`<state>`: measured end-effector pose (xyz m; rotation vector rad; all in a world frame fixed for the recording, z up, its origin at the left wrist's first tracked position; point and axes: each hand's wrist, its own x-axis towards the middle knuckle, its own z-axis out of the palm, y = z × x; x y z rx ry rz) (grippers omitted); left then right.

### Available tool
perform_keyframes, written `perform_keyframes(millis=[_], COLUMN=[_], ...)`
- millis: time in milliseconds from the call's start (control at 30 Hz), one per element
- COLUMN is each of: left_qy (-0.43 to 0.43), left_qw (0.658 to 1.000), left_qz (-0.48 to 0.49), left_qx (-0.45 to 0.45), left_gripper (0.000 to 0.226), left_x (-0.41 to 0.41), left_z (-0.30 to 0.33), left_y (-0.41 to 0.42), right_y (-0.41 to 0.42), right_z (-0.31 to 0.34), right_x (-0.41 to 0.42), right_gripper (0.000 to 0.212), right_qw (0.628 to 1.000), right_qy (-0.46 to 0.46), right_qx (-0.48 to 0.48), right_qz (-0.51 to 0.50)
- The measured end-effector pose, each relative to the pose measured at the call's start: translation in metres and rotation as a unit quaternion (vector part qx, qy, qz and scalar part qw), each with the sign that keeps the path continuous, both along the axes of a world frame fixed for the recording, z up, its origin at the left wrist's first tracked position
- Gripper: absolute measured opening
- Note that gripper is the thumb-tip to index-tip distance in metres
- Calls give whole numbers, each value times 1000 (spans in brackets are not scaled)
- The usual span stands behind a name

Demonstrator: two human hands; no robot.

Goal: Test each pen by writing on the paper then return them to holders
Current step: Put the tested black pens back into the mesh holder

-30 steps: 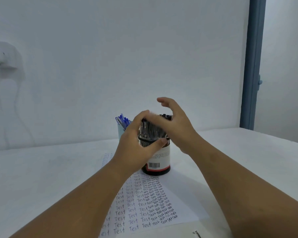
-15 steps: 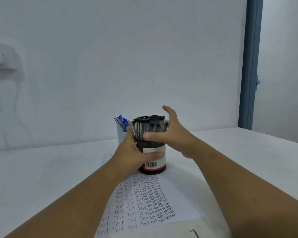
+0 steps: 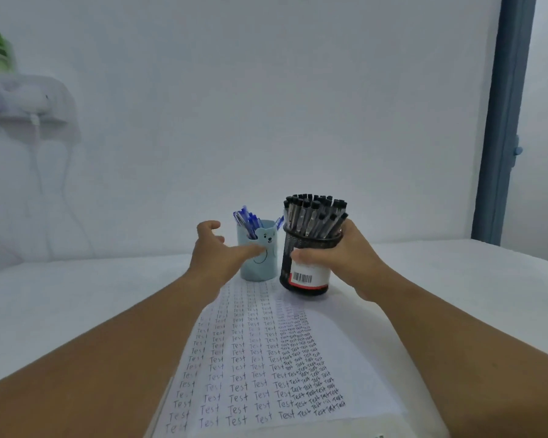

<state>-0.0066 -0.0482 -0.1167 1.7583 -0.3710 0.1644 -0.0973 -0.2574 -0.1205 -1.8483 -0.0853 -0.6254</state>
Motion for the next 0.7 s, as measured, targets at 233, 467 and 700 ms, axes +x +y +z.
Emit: perform_keyframes(millis=[233, 467, 700], left_qy=[2, -53, -48], left_qw=[997, 998, 998], left_qz=[-36, -3, -4], left_qx=[68, 42, 41], left_gripper=[120, 80, 70], left_x=[18, 26, 23], left_z=[-12, -19, -14], left_y=[-19, -18, 15], right_y=[-1, 5, -2], right_z=[-11, -18, -24], right_x=[22, 30, 28], right_gripper=[82, 63, 92], right_qw=[996, 998, 999], right_qy=[-25, -26, 31], right_qx=[46, 24, -26], right_qz=[-74, -57, -23])
